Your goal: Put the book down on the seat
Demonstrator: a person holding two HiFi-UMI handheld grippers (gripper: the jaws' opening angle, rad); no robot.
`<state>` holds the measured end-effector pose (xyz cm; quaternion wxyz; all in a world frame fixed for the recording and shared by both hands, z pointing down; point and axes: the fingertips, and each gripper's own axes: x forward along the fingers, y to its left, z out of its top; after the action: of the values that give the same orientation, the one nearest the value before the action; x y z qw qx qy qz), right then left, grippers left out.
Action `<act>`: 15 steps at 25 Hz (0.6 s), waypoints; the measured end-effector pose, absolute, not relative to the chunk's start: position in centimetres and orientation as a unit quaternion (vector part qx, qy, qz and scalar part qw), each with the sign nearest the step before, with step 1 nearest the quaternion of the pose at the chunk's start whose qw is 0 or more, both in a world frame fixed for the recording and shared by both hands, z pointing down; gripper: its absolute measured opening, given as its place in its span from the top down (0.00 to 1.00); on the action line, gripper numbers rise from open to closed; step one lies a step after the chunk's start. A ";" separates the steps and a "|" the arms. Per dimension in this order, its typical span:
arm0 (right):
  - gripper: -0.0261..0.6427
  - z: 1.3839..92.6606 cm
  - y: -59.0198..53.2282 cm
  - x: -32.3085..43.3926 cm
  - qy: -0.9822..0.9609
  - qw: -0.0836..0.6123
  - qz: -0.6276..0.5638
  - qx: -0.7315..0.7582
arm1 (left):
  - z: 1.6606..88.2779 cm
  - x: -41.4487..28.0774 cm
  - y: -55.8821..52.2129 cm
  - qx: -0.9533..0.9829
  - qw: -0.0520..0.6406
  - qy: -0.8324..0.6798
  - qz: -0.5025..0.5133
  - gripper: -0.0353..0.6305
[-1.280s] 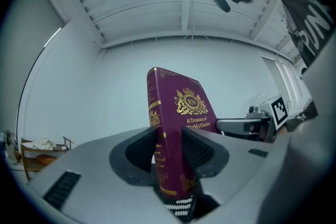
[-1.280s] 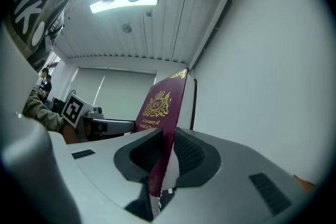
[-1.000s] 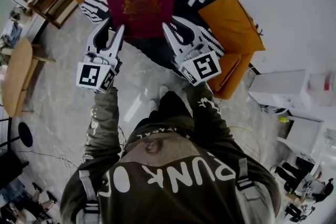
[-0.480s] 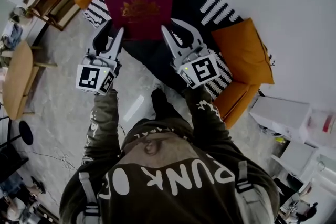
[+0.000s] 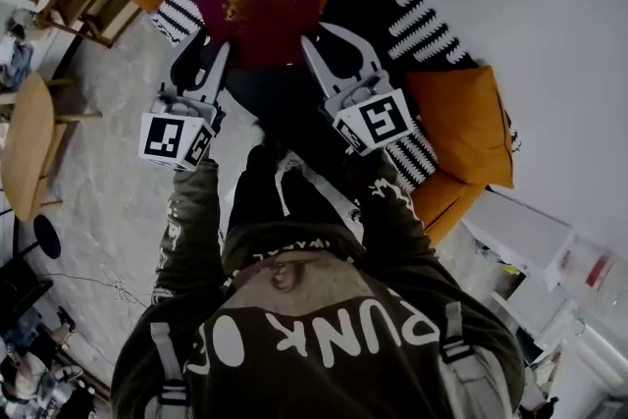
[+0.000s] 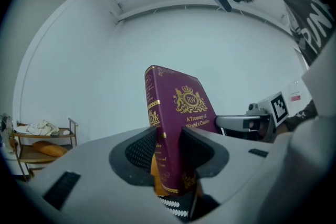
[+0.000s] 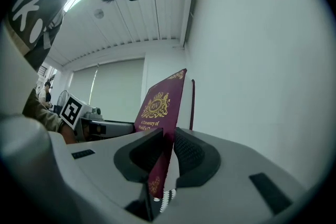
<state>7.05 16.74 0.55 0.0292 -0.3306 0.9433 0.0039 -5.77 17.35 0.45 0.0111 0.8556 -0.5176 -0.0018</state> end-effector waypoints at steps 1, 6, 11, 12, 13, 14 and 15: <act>0.85 1.4 15.8 6.8 0.943 0.027 -0.003 -0.331 | 1.2 -6.1 16.4 0.855 0.016 -0.518 0.001 0.74; 0.85 6.6 11.3 5.5 0.940 0.007 -0.043 -0.340 | 6.5 -7.4 11.4 0.857 0.049 -0.513 0.015 0.74; 0.85 13.5 6.3 4.2 0.929 -0.017 -0.082 -0.360 | 13.4 -8.6 6.4 0.861 0.088 -0.501 0.031 0.74; 0.85 15.3 5.5 4.2 0.926 -0.025 -0.093 -0.365 | 15.2 -8.7 5.6 0.861 0.099 -0.498 0.037 0.74; 0.85 17.1 4.8 4.1 0.923 -0.032 -0.104 -0.368 | 17.1 -8.7 4.9 0.861 0.111 -0.494 0.043 0.74; 0.85 19.0 4.1 4.1 0.921 -0.039 -0.113 -0.371 | 19.0 -8.7 4.2 0.861 0.121 -0.491 0.049 0.74; 0.85 20.8 3.3 4.0 0.919 -0.046 -0.122 -0.372 | 20.9 -8.8 3.4 0.861 0.131 -0.488 0.054 0.74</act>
<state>3.96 3.33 20.81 -0.0458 -0.3725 0.9189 -0.1216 -8.82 3.42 20.95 0.1310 0.8612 -0.4882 0.0540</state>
